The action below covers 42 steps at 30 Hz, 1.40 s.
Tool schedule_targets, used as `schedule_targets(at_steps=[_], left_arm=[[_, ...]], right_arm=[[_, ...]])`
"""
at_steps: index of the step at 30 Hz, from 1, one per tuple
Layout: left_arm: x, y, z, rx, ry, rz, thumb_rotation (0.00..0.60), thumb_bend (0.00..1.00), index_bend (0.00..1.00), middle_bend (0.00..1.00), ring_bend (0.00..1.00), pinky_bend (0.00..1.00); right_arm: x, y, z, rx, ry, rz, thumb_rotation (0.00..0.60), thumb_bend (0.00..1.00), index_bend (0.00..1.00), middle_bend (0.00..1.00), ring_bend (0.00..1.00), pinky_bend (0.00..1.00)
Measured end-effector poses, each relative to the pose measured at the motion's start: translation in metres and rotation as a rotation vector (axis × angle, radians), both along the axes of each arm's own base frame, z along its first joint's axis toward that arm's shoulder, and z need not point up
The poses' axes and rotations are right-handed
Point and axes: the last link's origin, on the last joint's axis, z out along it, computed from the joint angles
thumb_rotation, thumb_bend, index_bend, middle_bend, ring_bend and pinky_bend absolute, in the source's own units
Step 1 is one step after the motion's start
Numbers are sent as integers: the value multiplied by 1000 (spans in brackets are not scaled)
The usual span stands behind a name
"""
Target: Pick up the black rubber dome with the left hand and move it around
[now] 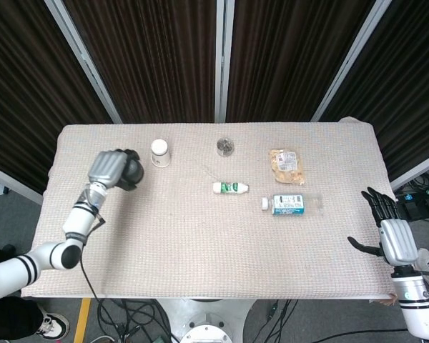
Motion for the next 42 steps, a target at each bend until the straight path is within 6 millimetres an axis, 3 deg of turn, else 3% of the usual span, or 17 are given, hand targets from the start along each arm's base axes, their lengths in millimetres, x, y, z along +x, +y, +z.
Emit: schedule_targets(at_steps=[3, 6, 8, 10, 13, 23, 28, 34, 42], left_arm=[[44, -47, -24, -181, -110, -134, 600, 165, 323, 392, 319, 400], [86, -95, -34, -332, -208, -291, 600, 166, 323, 392, 319, 400], [104, -117, -34, -389, -245, -374, 600, 165, 323, 392, 319, 400], [109, -124, -33, -408, -258, -405, 600, 166, 323, 392, 319, 400], [98, -111, -31, -371, -238, -384, 600, 165, 323, 392, 319, 399], [4, 2, 1, 42, -19, -24, 600, 163, 323, 392, 319, 393], [-13, 27, 10, 202, 72, 78, 600, 163, 323, 393, 319, 391], [2, 16, -1, 122, -13, 61, 600, 163, 330, 395, 324, 404], [70, -57, -23, -242, -304, -145, 600, 164, 336, 401, 332, 413]], right_arm=[[0, 0, 1, 2, 3, 1, 600, 52, 0, 0, 0, 0], [-1, 1, 1, 0, 2, -3, 600, 52, 0, 0, 0, 0], [-3, 0, 2, -1, 0, -10, 600, 51, 0, 0, 0, 0], [-4, 0, 1, 0, -1, -16, 600, 51, 0, 0, 0, 0], [-5, -1, -1, 6, -2, -17, 600, 52, 0, 0, 0, 0], [-5, -1, -1, 5, 0, -19, 600, 52, 0, 0, 0, 0], [-7, -2, -3, 12, -1, -25, 600, 51, 0, 0, 0, 0], [-6, -3, -3, 13, -1, -22, 600, 52, 0, 0, 0, 0], [-3, -1, -3, 13, 3, -12, 600, 52, 0, 0, 0, 0]])
